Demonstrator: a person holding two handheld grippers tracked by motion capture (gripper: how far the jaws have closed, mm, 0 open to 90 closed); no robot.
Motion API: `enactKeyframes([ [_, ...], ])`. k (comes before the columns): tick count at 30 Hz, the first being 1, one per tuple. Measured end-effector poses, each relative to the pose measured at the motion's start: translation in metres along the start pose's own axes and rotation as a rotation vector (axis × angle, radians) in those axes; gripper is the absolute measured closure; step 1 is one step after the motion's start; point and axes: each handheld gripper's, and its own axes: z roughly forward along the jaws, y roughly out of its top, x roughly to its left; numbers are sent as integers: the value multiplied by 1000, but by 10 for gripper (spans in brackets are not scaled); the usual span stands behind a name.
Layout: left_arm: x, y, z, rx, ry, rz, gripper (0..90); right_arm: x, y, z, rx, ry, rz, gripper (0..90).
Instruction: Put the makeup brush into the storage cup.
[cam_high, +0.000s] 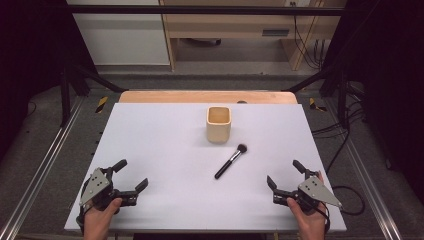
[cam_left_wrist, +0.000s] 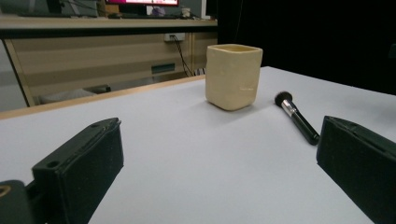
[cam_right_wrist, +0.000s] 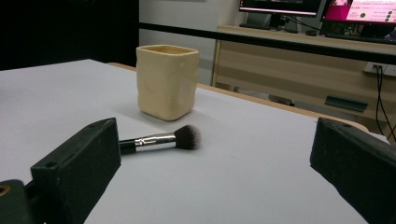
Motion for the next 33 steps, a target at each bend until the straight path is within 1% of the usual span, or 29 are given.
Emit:
enactKeyframes([
  [2,-3,1,3,39,0,12,7,0,-1,0,4,3,2,21],
  [4,-5,1,7,53,-11,2,8,0,-1,0,4,6,4,21],
  [6,-9,2,14,76,-8,12,8,0,-1,-1,4,2,1,16],
  [8,-15,6,23,121,-10,31,8,0,0,-1,-1,1,7,15],
  [9,-15,6,23,121,-10,31,9,0,0,-2,-1,5,8,15],
  [10,-20,11,32,147,-24,32,11,0,0,-2,0,5,8,14],
  [12,-25,18,41,178,-34,40,12,0,0,-1,0,10,6,14],
  [13,-28,23,48,203,-44,45,14,0,0,-1,-3,12,4,14],
  [14,-30,26,53,217,-53,48,16,1,0,-1,-4,14,6,15],
  [15,-30,26,53,217,-53,48,17,1,0,-1,-4,14,6,15],
  [16,-33,30,61,234,-67,51,17,1,0,-1,-3,17,5,15],
  [17,-39,35,73,270,-79,54,18,1,0,-1,5,19,-4,15],
  [20,-47,39,89,324,-93,63,20,1,0,-2,0,10,5,14],
  [21,-47,39,89,324,-93,63,22,1,0,-2,0,10,5,14],
  [22,-54,42,98,351,-118,86,21,0,0,-3,-5,7,7,15],
  [23,-58,43,102,366,-129,100,21,0,0,-4,-5,7,13,14],
  [26,-68,45,114,407,-159,124,21,-1,0,-4,-4,3,9,15],
  [27,-68,45,114,407,-159,124,22,-1,0,-4,-4,3,9,15],
  [28,-74,48,121,429,-165,148,23,-2,0,-4,-5,1,11,14],
  [29,-77,49,125,436,-176,153,22,-2,0,-4,-3,0,13,14],
  [30,-77,49,125,436,-176,153,23,-2,0,-5,-3,0,12,15],
  [31,-81,51,130,454,-191,167,23,-2,0,-5,-2,-1,14,15],
  [33,-86,53,136,466,-197,185,25,-2,0,-5,-2,-2,16,15],
])
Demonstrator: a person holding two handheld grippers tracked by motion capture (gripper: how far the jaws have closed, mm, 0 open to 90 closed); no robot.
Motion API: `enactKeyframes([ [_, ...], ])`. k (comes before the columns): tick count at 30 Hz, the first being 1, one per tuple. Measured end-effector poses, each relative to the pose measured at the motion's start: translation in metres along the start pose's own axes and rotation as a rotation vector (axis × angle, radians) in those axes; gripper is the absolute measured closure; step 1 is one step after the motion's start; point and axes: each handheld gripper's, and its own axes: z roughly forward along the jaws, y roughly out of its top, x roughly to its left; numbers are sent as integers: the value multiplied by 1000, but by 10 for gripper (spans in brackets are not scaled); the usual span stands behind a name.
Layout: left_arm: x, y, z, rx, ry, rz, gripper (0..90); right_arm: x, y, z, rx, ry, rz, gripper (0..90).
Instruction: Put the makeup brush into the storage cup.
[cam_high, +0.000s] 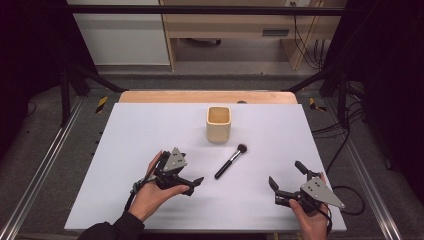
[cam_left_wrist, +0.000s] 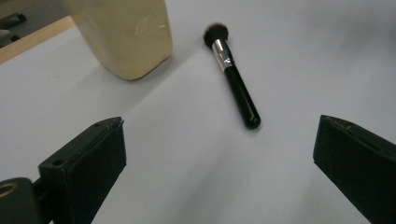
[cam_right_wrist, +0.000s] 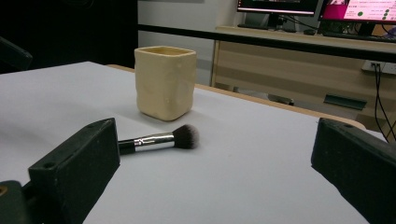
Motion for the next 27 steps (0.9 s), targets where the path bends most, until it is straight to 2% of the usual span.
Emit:
enactKeyframes([
  [6,-5,14,12,37,-34,24,36,0,0,0,-3,-5,-2,15],
  [9,-7,19,18,54,-54,23,37,1,0,1,-2,-6,-7,18],
  [11,-7,24,23,71,-57,30,40,2,0,1,-2,-5,-9,19],
  [17,-5,31,38,91,-65,15,55,3,1,2,-4,-4,-8,22],
  [22,-2,39,49,109,-56,35,56,5,2,2,-10,-14,-22,33],
  [27,-3,47,57,138,-73,40,54,5,1,3,0,-9,-21,27],
])
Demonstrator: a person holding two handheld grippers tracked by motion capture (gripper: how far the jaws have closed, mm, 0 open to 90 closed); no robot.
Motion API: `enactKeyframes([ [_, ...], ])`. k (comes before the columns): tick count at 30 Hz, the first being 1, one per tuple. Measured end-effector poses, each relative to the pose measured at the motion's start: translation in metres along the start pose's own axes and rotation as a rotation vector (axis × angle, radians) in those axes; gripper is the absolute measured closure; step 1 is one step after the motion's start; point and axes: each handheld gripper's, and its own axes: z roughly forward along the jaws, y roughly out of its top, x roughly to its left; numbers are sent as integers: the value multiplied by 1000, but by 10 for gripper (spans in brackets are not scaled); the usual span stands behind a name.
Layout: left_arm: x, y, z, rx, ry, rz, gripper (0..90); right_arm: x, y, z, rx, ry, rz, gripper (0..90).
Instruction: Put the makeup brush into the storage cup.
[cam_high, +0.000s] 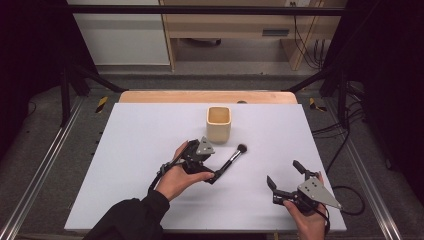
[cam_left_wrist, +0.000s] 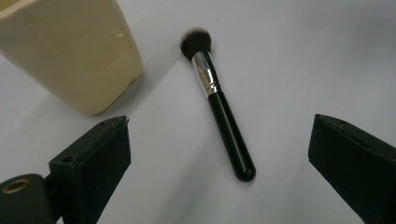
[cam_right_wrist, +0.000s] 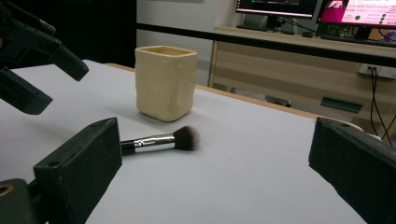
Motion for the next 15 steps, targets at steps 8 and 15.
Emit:
enactKeyframes([
  [8,-3,15,10,51,-25,18,54,2,1,0,-4,-8,-9,31],
  [15,-8,25,22,98,-44,29,52,1,1,0,-5,-12,-2,32],
])
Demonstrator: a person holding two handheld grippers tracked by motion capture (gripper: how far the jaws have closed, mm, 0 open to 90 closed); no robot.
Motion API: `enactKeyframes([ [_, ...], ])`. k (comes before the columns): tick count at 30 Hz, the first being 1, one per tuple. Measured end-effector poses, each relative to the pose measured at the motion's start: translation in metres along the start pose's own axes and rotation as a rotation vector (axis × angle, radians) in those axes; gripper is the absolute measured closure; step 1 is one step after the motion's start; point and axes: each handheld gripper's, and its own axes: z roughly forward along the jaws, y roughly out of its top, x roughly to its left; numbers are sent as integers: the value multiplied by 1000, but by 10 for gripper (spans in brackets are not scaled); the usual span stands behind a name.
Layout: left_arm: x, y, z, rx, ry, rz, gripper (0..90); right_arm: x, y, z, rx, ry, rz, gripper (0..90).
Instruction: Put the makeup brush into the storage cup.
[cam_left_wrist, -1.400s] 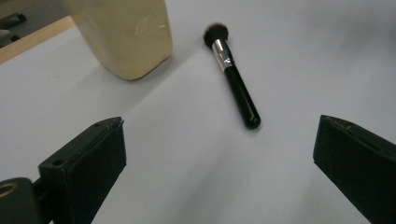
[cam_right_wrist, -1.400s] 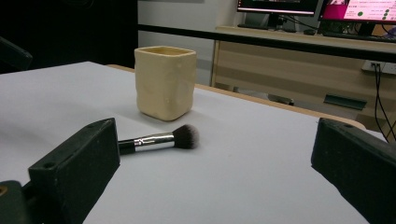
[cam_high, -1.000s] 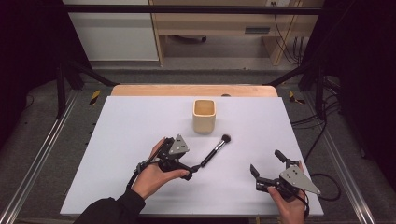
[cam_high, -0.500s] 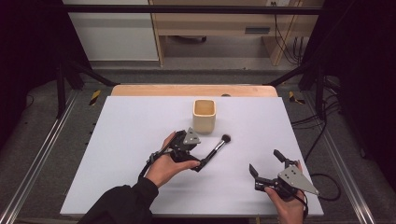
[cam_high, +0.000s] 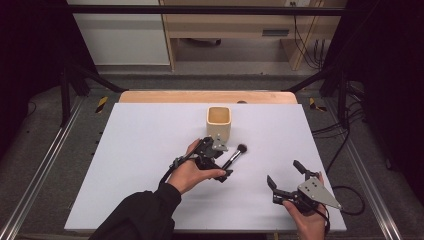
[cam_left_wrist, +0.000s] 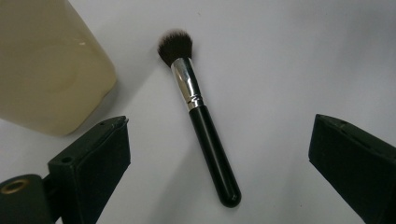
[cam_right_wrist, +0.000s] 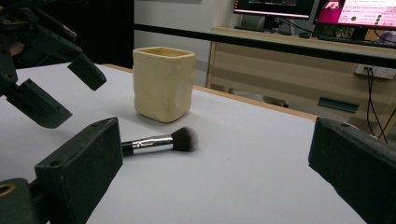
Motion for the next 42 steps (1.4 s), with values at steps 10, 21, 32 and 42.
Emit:
enactKeyframes([
  [10,0,0,11,35,-6,-8,53,-2,0,-2,-5,-11,4,39],
  [21,-1,-2,17,77,-29,-20,53,0,1,-1,-1,-7,-1,39],
  [32,-2,-3,22,100,-12,-29,88,0,0,-1,3,-10,3,44],
  [42,3,-6,22,126,9,-79,282,-1,0,-1,6,-17,3,52],
])
